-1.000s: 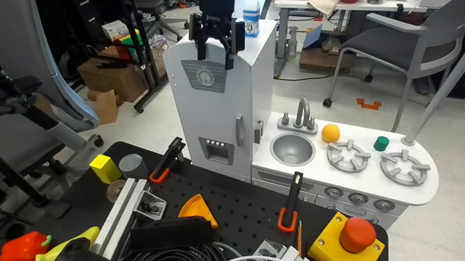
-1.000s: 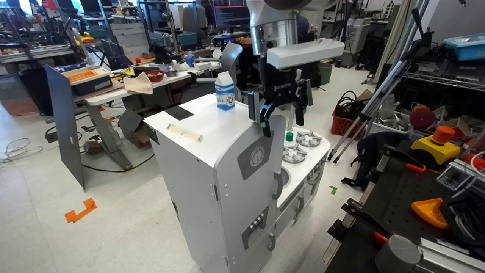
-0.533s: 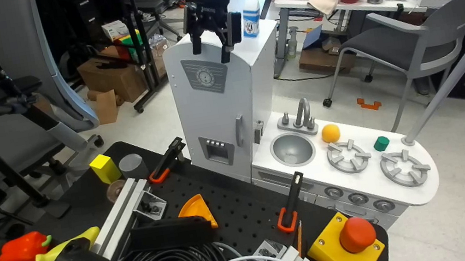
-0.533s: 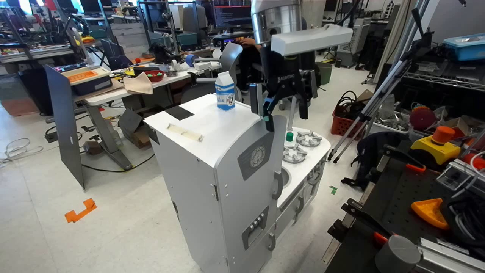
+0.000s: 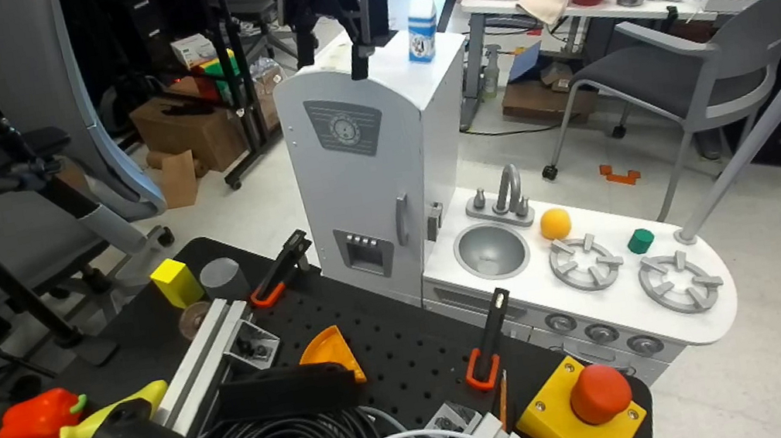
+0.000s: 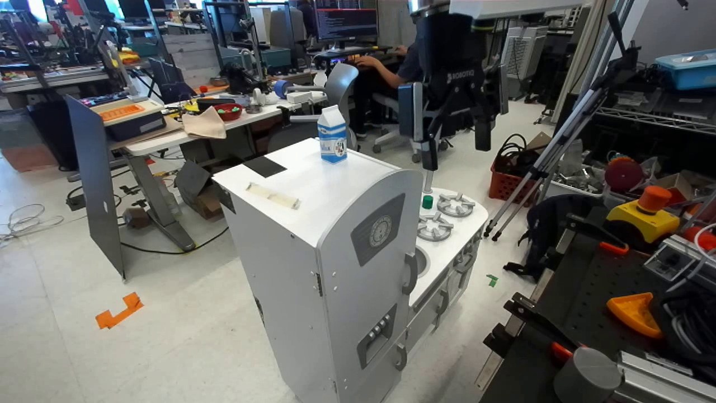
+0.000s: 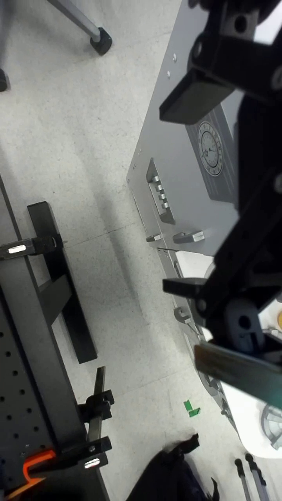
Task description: Close the drawer.
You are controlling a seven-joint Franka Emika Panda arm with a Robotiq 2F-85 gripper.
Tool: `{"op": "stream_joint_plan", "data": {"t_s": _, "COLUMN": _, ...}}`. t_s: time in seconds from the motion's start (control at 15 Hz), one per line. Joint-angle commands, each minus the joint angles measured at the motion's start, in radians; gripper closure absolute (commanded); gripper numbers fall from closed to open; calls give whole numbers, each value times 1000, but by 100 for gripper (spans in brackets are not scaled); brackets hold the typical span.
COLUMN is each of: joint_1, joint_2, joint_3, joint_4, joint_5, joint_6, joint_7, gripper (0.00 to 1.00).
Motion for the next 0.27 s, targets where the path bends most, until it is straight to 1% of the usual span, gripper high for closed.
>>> {"op": "stream_joint_plan", "data": {"t_s": 0.0, "joint_1": -10, "joint_2": -12, "joint_3": 10, "joint_4": -8, "joint_5": -2, "joint_6": -2, "joint_7": 2, "gripper": 0}}
{"op": "stream_joint_plan", "data": {"t_s": 0.2, "joint_1": -10, "joint_2": -22, "joint_3": 10, "joint_4": -19, "joint_5": -2, "joint_6": -1, "joint_7": 3, "gripper": 0}}
